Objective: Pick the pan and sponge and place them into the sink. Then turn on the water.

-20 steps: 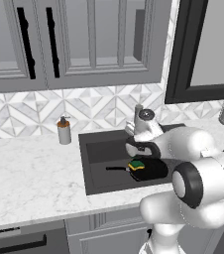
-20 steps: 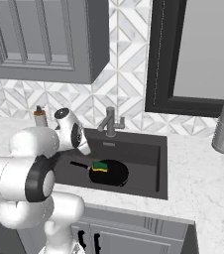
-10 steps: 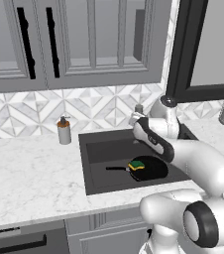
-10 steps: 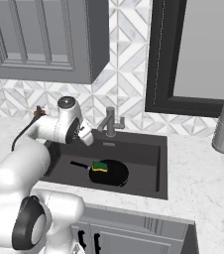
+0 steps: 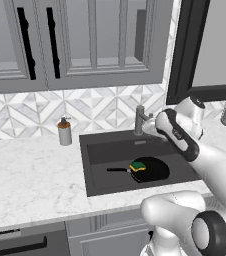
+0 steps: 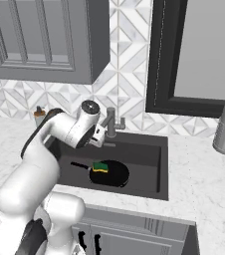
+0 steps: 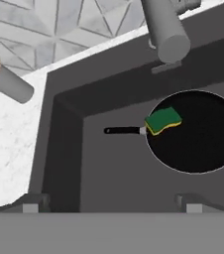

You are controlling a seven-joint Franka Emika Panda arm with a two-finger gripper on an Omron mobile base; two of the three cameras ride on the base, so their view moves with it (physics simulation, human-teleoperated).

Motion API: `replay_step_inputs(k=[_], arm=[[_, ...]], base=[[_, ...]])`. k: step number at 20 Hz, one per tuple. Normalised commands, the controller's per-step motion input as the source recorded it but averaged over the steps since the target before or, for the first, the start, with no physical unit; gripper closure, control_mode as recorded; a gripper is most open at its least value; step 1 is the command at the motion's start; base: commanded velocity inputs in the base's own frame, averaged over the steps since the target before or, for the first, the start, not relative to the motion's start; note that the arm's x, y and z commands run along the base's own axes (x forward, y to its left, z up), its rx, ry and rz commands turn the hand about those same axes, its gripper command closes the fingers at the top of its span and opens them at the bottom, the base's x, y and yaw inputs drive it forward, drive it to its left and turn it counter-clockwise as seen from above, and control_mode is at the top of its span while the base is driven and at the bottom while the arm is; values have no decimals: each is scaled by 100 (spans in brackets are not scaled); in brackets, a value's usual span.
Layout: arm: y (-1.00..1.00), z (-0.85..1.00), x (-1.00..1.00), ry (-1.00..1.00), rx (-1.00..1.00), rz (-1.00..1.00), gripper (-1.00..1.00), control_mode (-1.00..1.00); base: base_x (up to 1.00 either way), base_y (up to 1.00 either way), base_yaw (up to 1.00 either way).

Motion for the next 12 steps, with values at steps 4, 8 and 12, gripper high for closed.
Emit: replay_step_inputs(k=[4, 8, 12], arm=[[-47, 14, -20, -9, 0, 46, -100, -100], [-61, 12, -19, -17, 0, 37, -100, -100], [-69, 4, -5, -31, 0, 18, -100, -100]], base=[[0, 0, 0], [0, 0, 0], [0, 0, 0]])
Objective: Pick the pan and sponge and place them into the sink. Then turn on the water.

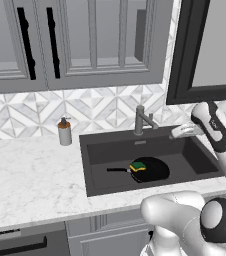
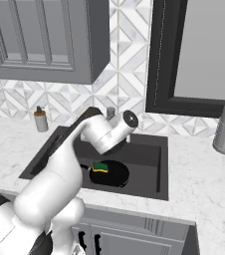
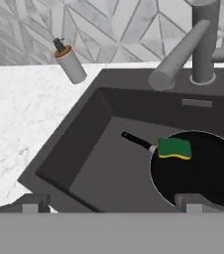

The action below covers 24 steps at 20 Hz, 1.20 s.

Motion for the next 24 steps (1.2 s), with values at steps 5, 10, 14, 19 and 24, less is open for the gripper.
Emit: replay_step_inputs(k=[5, 10, 14, 19, 24], arm=[[-65, 0, -5, -38, 0, 3, -100, -100], [-39, 0, 1, -30, 0, 0, -100, -100], [-14, 0, 41, -3, 0, 0, -100, -100], [-14, 0, 73, 5, 0, 3, -100, -100], [-9, 0, 57, -3, 0, 3, -100, -100]], base=[[0, 0, 0], [0, 0, 0], [0, 0, 0], [0, 0, 0], [0, 0, 0]])
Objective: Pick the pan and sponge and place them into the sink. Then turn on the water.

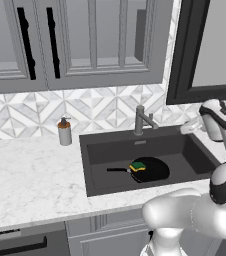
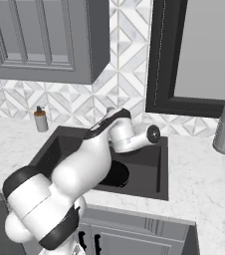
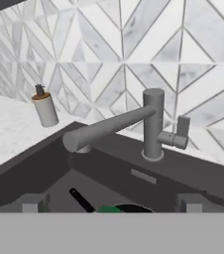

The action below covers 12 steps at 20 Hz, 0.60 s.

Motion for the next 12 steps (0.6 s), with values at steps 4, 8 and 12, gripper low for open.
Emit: replay_step_inputs(k=[4, 8, 12], arm=[[-11, -6, 40, -5, 0, 1, -100, -100], [-1, -22, 33, -4, 0, 4, -100, -100], [0, -31, 27, -11, 0, 3, -100, -100]], base=[[0, 0, 0], [0, 0, 0], [0, 0, 0]])
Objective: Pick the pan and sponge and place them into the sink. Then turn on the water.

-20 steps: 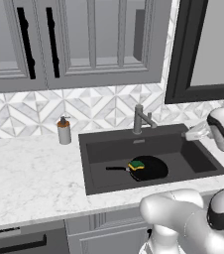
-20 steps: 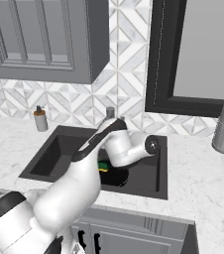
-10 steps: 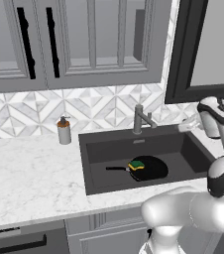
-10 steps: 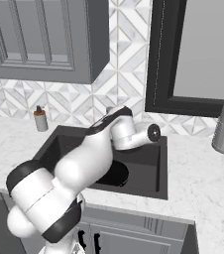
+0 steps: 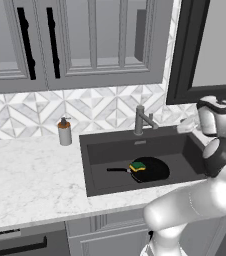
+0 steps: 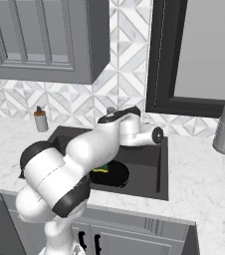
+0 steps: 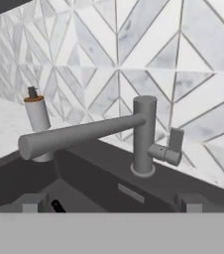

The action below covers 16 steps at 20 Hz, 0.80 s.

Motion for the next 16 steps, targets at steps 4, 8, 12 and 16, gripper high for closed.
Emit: replay_step_inputs(k=[4, 8, 12, 16], arm=[[0, -25, 21, -15, 0, 4, -100, -100], [0, -8, 20, -13, 1, 5, -100, -100], [0, 0, 24, -2, 7, 4, -100, -100], [0, 0, 24, 0, 13, 5, -100, -100]], base=[[0, 0, 0], [0, 0, 0], [0, 0, 0], [0, 0, 0]])
